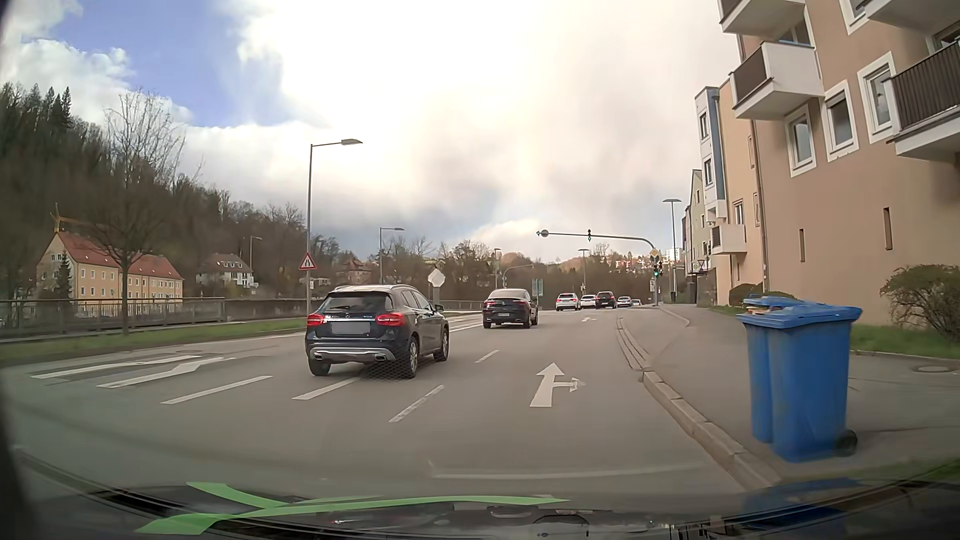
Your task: Follow the waypoints while adhering to traffic rules and regulations
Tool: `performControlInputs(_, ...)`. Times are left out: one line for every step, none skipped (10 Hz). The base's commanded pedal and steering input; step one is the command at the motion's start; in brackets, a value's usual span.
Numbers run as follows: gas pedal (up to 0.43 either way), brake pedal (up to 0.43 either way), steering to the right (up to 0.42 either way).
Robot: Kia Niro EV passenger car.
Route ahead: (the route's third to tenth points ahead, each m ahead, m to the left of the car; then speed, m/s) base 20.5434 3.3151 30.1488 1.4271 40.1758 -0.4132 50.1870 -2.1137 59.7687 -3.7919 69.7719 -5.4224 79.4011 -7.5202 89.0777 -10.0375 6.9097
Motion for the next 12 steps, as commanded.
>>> performControlInputs(0.0, 0.0, 0.043)
performControlInputs(0.0, 0.0, 0.043)
performControlInputs(0.0, 0.0, 0.043)
performControlInputs(0.0, 0.0, 0.04)
performControlInputs(0.0, 0.0, 0.035)
performControlInputs(0.0, 0.0, 0.033)
performControlInputs(0.0, 0.0, 0.033)
performControlInputs(0.008, 0.0, 0.034)
performControlInputs(0.02, 0.0, 0.033)
performControlInputs(0.02, 0.0, 0.033)
performControlInputs(0.02, 0.0, 0.032)
performControlInputs(0.02, 0.0, 0.03)
